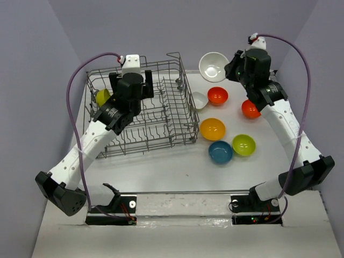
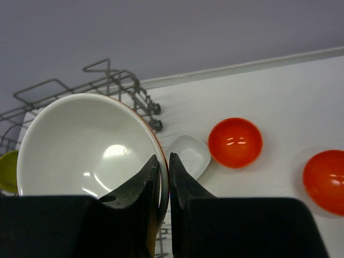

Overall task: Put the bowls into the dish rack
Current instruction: Pass from the right arm to the left

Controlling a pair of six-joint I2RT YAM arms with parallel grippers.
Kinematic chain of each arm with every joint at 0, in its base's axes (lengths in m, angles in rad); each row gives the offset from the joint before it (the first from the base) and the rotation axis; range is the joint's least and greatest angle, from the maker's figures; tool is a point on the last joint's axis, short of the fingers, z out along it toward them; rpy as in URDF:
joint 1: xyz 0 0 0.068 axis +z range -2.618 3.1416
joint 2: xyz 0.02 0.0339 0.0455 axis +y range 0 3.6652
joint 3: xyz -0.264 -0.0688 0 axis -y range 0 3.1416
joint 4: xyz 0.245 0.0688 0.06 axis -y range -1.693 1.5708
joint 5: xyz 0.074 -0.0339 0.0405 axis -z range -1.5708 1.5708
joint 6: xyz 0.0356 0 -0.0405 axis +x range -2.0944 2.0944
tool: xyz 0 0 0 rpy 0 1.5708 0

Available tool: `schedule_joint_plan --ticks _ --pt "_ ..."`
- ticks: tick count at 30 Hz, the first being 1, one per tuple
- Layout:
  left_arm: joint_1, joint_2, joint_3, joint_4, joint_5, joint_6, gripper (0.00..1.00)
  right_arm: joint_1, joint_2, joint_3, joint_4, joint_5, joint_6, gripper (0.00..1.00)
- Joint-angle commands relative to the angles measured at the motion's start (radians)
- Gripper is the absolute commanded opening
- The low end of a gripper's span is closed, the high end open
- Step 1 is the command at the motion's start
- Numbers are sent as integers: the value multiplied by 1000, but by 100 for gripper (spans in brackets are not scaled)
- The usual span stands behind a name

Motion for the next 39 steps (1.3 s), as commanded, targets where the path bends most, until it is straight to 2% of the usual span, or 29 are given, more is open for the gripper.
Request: schedule_joint_plan --ticks 1,9,17,24,34,39 --pt "2 64 163 -36 -49 -35 99 100 12 48 65 1 -32 1" --pt "4 225 324 -76 -112 -40 99 237 49 91 86 27 -38 1" --pt "4 266 392 -81 -58 -58 98 320 97 115 101 58 -68 1" --pt "4 239 412 -87 8 -78 98 357 152 129 120 111 -94 1" --pt "4 195 368 -73 136 -120 95 366 210 164 146 105 -90 1" --pt "4 201 341 -60 158 -131 94 375 230 190 146 90 -85 1"
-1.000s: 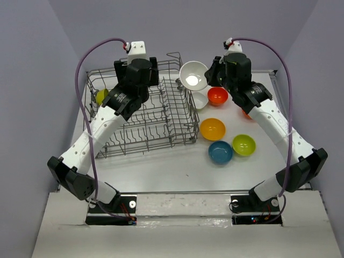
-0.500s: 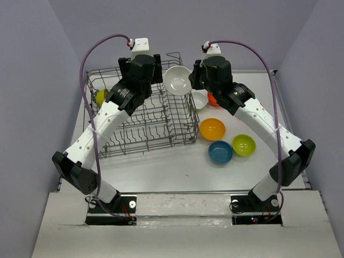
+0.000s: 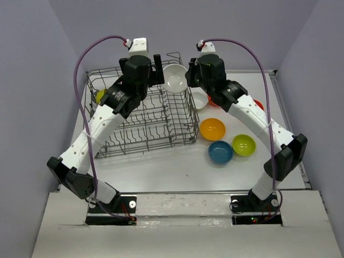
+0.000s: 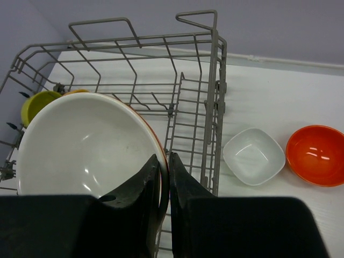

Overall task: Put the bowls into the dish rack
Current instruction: Pass from the right arm to the left

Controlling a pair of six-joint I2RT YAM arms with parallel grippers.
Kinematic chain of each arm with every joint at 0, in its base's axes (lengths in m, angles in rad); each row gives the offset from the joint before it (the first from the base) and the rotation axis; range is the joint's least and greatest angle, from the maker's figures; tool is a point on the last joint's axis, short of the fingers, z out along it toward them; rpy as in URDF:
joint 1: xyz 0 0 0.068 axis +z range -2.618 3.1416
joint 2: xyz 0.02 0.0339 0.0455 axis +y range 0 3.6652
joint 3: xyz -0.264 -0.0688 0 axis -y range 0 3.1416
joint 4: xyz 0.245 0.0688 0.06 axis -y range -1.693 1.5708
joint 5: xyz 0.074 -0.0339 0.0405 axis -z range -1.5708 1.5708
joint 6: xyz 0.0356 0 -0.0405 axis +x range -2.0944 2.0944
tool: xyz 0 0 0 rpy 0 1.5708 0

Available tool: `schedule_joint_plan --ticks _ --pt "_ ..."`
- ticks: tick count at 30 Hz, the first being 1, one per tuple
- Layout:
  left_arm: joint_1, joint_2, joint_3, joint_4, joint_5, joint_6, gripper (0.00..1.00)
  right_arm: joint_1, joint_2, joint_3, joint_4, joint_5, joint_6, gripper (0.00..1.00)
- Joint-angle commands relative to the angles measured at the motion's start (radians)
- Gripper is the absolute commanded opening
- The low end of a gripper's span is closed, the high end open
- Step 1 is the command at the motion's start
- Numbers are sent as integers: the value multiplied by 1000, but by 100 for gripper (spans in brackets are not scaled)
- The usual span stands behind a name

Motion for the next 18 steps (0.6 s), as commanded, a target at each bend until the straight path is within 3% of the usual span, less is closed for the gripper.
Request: schedule_joint_plan --ticks 1,11,18 --pt "4 -34 -28 46 41 -24 94 14 4 75 92 -8 6 1" --pt "4 -4 -29 73 98 -36 88 23 18 102 93 -43 25 1" --pt "4 18 -40 83 115 -44 77 32 14 121 96 -57 29 1"
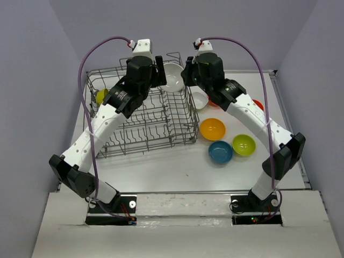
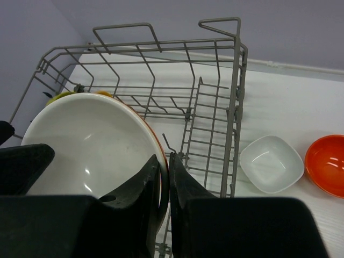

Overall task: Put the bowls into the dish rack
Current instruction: Pass from the right arm to the left

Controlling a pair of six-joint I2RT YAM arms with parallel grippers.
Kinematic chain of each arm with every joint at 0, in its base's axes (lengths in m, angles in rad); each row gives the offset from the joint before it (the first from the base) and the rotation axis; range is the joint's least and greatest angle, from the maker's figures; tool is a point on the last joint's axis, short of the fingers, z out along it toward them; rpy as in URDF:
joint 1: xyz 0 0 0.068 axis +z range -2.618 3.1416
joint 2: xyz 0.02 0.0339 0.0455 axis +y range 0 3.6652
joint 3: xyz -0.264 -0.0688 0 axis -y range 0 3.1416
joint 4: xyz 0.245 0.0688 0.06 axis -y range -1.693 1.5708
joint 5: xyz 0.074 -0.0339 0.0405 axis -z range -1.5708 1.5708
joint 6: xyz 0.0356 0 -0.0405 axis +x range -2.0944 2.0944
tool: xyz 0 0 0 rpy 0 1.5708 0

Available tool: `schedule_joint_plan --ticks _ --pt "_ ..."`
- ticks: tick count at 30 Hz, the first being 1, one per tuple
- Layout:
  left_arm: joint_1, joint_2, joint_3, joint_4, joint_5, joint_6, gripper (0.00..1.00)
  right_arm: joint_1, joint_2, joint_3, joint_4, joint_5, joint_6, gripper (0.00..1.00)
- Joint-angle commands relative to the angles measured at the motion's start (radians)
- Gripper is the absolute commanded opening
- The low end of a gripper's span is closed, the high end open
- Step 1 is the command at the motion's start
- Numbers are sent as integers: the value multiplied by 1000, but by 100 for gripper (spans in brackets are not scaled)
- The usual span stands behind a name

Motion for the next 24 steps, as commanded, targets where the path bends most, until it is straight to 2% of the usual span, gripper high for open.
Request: schedule_joint_plan --ticks 1,8,13,20,21,24 --pt "4 13 -9 43 16 -12 75 14 -14 73 91 -23 17 1" --pt "4 19 -10 50 14 -12 60 14 -11 88 94 -46 19 1" --pt "4 16 -6 52 17 -14 53 24 -3 92 94 -48 20 1" --pt "4 16 0 49 20 -12 32 24 4 88 95 -40 14 1" --pt "4 16 2 46 20 -14 25 24 4 88 95 -39 11 1" --pt "4 15 8 41 19 -12 21 24 10 87 95 -28 6 1"
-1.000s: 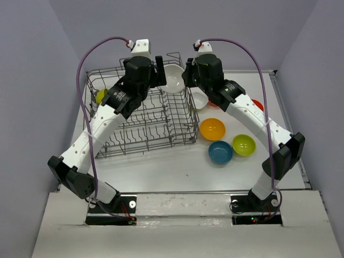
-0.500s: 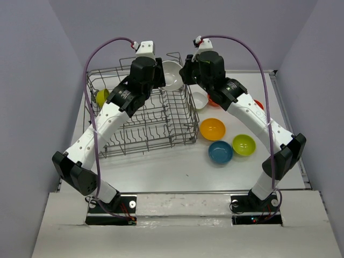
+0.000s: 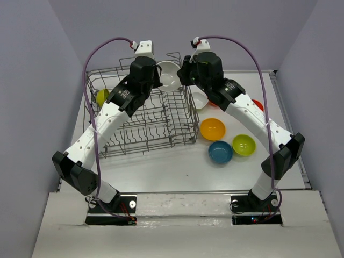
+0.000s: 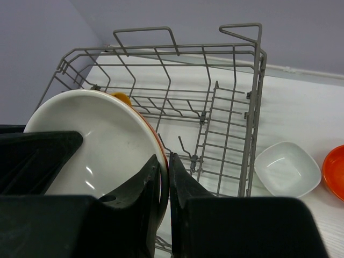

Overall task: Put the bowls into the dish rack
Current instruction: Pass from the right arm to the left, then insert the bowl into the dish rack.

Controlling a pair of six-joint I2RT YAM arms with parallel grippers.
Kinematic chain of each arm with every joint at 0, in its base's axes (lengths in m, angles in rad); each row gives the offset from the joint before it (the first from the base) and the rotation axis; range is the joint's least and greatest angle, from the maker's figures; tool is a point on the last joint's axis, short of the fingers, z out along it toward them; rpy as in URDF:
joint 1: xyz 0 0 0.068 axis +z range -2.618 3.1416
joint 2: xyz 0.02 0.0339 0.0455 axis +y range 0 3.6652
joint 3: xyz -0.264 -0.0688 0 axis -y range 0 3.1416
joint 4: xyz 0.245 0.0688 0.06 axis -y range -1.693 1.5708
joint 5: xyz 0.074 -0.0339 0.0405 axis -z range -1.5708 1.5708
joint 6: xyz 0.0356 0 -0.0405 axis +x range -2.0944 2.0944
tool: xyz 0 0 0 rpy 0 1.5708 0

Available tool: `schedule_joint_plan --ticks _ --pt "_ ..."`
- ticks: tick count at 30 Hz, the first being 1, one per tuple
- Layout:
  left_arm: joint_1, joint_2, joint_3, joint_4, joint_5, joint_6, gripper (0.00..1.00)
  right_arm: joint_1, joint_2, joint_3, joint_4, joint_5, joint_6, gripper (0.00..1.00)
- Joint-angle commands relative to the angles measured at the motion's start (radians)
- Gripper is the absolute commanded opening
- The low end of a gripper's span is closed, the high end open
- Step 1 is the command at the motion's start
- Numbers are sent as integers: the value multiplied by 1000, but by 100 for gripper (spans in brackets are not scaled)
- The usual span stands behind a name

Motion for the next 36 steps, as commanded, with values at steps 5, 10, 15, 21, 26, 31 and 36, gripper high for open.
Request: schedule_joint_plan --ticks 5,10,15,21,26,31,36 --pt "3 -12 31 25 -11 10 0 8 12 55 88 14 -12 1" --pt "3 -10 44 19 -53 25 0 17 26 66 85 23 -17 28" --pt "3 -13 50 17 -123 41 0 17 26 92 65 41 -17 46" --pt "12 8 66 8 -261 67 0 17 -72 93 34 73 -18 49" --pt "40 95 173 -35 -494 114 0 17 -208 -11 7 177 -28 49" --pt "77 242 309 -65 -682 202 0 17 -349 -138 -44 268 -15 49" --pt "115 394 463 -96 -843 295 0 17 -488 -276 -91 342 21 49"
